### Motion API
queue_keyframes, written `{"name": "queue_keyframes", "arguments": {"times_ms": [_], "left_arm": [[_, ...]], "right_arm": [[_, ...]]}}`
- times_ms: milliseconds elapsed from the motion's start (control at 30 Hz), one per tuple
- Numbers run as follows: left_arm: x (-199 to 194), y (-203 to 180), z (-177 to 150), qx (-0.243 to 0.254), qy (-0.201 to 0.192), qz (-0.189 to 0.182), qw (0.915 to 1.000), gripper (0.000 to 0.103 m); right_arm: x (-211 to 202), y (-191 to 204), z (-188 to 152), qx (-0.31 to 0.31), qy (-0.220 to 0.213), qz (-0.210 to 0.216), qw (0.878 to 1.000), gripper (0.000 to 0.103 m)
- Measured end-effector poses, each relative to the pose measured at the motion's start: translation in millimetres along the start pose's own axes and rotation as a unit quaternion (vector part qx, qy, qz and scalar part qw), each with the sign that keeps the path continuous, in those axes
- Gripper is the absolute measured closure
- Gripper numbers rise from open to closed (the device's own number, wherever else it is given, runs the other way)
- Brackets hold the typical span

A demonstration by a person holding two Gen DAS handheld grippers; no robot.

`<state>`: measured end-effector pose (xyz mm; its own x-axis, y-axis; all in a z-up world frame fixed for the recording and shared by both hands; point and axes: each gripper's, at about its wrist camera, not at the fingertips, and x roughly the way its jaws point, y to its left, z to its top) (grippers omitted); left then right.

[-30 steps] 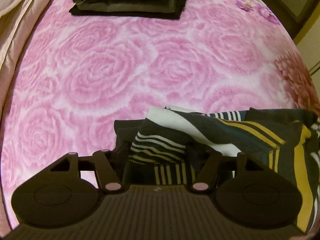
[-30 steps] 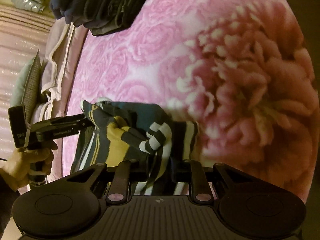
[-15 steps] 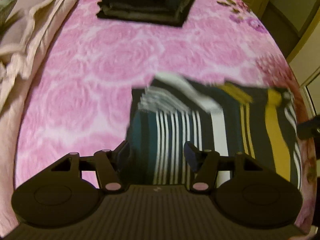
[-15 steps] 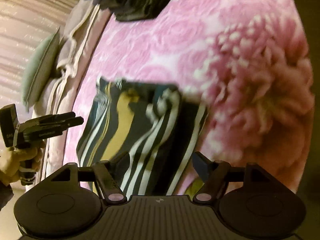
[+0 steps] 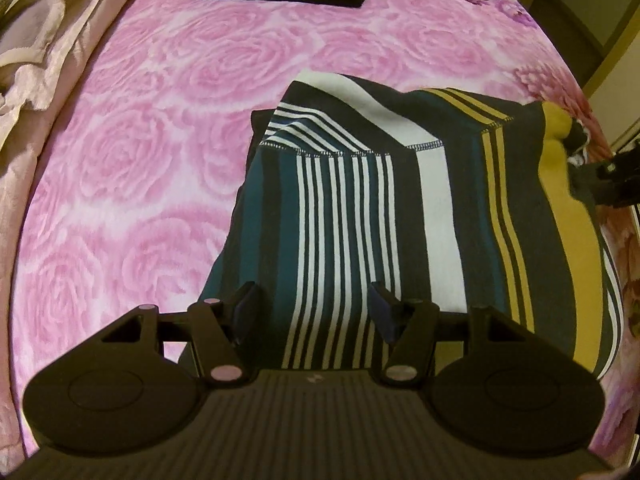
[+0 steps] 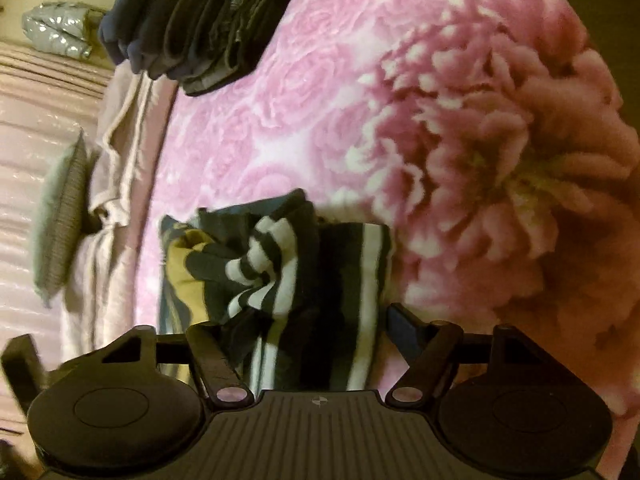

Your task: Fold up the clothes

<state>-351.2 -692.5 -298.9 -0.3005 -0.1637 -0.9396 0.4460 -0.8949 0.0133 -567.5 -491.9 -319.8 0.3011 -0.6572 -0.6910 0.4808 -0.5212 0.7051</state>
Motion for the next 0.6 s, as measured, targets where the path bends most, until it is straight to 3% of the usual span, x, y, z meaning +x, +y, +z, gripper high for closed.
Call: {"name": "queue_keyframes", "arguments": {"times_ms": [267, 300, 367, 467, 600], "left_arm": [[5.5, 1.2, 4.6, 0.013, 0.009, -0.001, 0.9999, 0.047], [6.0, 1.8, 4.6, 0.011, 0.01, -0.002, 0.9999, 0.047], [7.2, 2.3, 4.8, 0.008, 0.012, -0.003, 0.9999, 0.047], [9.0, 2.3, 5.2, 0.005, 0.015, -0.003, 0.9999, 0.047], [10.2, 1.2, 5.4, 0.008, 0.015, -0.002, 0.9999, 0.047]], "right_arm": [[-1.8, 4.3, 1.8, -0.023, 0.013, 0.022, 0.999, 0.028], [-3.6, 3.7, 0.0, -0.022, 0.013, 0.026, 0.999, 0.027], [-7.0, 1.4, -3.0, -0.014, 0.013, 0.035, 0.999, 0.007], [-11.4, 0.8, -3.6, -0.012, 0.007, 0.049, 0.999, 0.007], [2.0, 2.5, 1.6, -0.024, -0.001, 0.037, 0.999, 0.007]]}}
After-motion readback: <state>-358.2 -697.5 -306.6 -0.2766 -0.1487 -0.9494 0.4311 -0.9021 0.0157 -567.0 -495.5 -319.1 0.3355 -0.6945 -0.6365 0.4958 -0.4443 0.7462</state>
